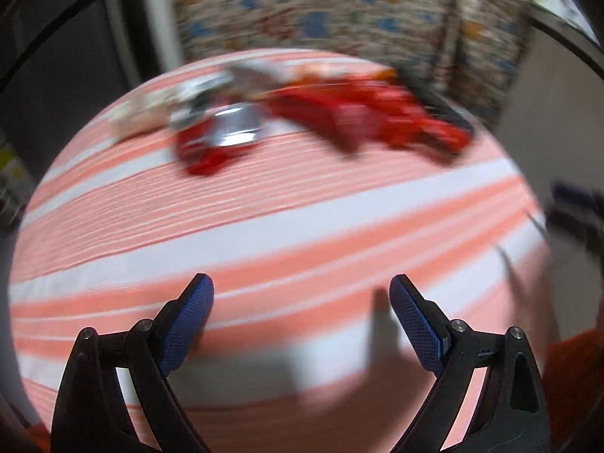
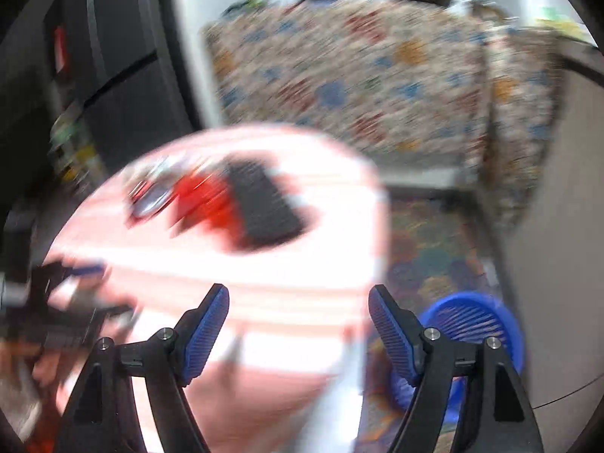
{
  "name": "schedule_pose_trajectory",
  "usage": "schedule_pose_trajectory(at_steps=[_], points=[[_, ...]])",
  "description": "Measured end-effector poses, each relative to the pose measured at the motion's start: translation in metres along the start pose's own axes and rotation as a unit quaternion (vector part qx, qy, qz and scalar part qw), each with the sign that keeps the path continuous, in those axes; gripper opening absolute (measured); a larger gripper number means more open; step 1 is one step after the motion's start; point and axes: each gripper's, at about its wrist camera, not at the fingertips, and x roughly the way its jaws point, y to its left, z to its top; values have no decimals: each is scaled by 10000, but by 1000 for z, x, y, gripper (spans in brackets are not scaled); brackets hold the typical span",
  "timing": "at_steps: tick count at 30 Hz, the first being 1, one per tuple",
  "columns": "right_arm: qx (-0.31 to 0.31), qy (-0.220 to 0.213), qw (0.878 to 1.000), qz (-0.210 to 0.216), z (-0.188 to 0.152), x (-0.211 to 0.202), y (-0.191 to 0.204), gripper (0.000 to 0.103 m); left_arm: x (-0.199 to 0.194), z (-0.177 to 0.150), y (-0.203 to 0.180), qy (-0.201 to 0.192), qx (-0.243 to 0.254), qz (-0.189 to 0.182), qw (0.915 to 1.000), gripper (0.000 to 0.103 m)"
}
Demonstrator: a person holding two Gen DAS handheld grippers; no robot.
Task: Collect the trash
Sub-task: 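Move both tools back over the table toward the red can and sponge, then grasp the crushed red can with the left gripper while the right gripper grasps the black mesh sponge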
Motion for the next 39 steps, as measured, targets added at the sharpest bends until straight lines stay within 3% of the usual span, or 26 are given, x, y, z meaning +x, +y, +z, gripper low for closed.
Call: schedule_pose_trajectory(at_steps=[3, 8, 17, 21, 24, 29, 34, 36, 39], points=[[-307, 365, 9988, -53, -14, 26, 52, 78, 9, -2, 36, -27, -231, 126, 9997, 97], [-513, 681, 9961, -228, -22, 53, 94, 81, 25, 12, 66, -21, -317, 160, 9994, 103], [-349, 429, 9966, -617, -2, 78, 114, 81, 58, 58, 78, -59, -38, -102, 9999, 103], [-331, 409, 9966, -629, -2, 79, 114, 81, 55, 69, 77, -314, -116, -685, 9971, 102], [-299, 388, 9967, -640, -2, 79, 114, 81, 55, 83, 76, -501, -91, -628, 9967, 102], [-220, 331, 9975, -578, -3, 74, 110, 79, 68, 95, 87, -457, -354, -764, 9954, 102], [-142, -162, 9985, -494, 27, 45, 77, 78, 73, 102, 98, -540, -629, -991, 9916, 101], [-204, -115, 9983, -532, 48, 48, 59, 79, 73, 103, 98, -542, -620, -1009, 9915, 96], [-238, 22, 9982, -557, 72, 61, 34, 79, 76, 104, 95, -477, -596, -1123, 9907, 79]])
